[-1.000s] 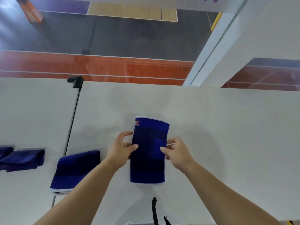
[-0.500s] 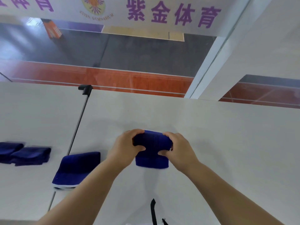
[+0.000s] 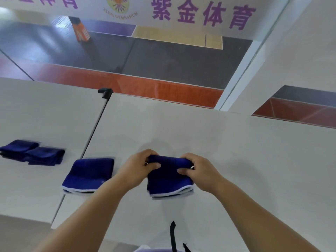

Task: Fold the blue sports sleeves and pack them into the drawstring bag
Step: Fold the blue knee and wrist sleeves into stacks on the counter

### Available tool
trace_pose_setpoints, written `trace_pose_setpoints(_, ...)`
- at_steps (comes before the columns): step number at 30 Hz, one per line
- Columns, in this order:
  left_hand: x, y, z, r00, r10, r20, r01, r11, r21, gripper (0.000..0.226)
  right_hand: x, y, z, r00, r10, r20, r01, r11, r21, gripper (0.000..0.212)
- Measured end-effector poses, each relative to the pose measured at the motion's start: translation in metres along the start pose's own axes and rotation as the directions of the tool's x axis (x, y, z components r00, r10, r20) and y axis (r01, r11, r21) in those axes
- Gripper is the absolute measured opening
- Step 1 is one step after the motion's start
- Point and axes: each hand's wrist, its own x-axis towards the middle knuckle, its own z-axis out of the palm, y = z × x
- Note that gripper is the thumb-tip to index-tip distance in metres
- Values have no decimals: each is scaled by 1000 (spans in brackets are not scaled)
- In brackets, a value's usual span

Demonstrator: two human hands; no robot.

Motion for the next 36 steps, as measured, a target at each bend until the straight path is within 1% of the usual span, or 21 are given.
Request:
trace_pose_setpoints(3, -5, -9, 6, 998, -59, -13, 59, 998, 27, 11, 1, 7, 10, 999, 36, 22, -35, 999, -14, 17)
trace_pose_setpoints(5, -11, -17, 7, 994, -108, -29, 109, 993, 50, 12, 3, 12, 16, 999, 50, 17, -49, 997, -67, 15)
trace_pose_setpoints(7, -20, -24, 2, 986, -146, -78, 152, 986, 76, 17, 4, 14, 21, 998, 63, -6, -63, 992, -109, 10)
trace_pose_setpoints(10, -32, -35, -12, 973, -163, -166, 181, 978, 105, 14, 8, 12, 25, 997, 54, -47, -58, 994, -97, 11)
trace_pose_setpoints(12, -40, -44, -23, 964, -170, -205, 194, 976, 103, 13, 10, 5, 29, 997, 28, -68, -33, 997, -68, 12)
trace_pose_setpoints(16, -51, -65, -51, 924, -201, -324, 209, 978, -11, 8, 15, -16, 41, 996, -28, -83, 32, 999, 42, 17)
trace_pose_setpoints(17, -54, -73, -59, 909, -201, -365, 210, 978, -15, 9, 16, -22, 46, 996, -42, -78, 47, 996, 70, 17)
trace_pose_setpoints(19, -58, -94, -77, 868, -172, -466, 210, 977, 32, 15, 20, -36, 56, 996, -61, -62, 69, 990, 125, 18)
trace_pose_setpoints(21, -61, -117, -95, 838, -170, -519, 229, 972, 52, 25, 24, -51, 69, 997, -66, -44, 73, 982, 176, 16)
trace_pose_setpoints(23, -64, -138, -112, 846, -222, -485, 276, 960, 41, 33, 30, -66, 84, 998, -62, -23, 65, 971, 229, 15)
trace_pose_setpoints(24, -63, -148, -120, 863, -256, -435, 300, 953, 34, 35, 33, -73, 93, 998, -55, -7, 55, 965, 256, 16)
trace_pose_setpoints(27, -59, -165, -138, 910, -326, -258, 328, 944, -35, 24, 44, -92, 121, 999, -25, 47, 10, 957, 291, 16)
trace_pose_setpoints(29, -53, -176, -145, 921, -341, -189, 329, 940, -94, 19, 52, -103, 139, 998, -12, 69, -7, 963, 268, 16)
trace_pose_setpoints(32, -45, -190, -155, 938, -331, -98, 310, 933, -184, 23, 66, -115, 162, 995, 14, 98, -36, 974, 222, 14)
trace_pose_setpoints(34, -39, -193, -159, 945, -325, -36, 298, 900, -317, 29, 75, -121, 176, 993, 50, 111, -73, 975, 210, 15)
trace_pose_setpoints(36, -34, -195, -161, 945, -327, -7, 300, 875, -381, 36, 83, -123, 189, 990, 94, 106, -111, 980, 162, 17)
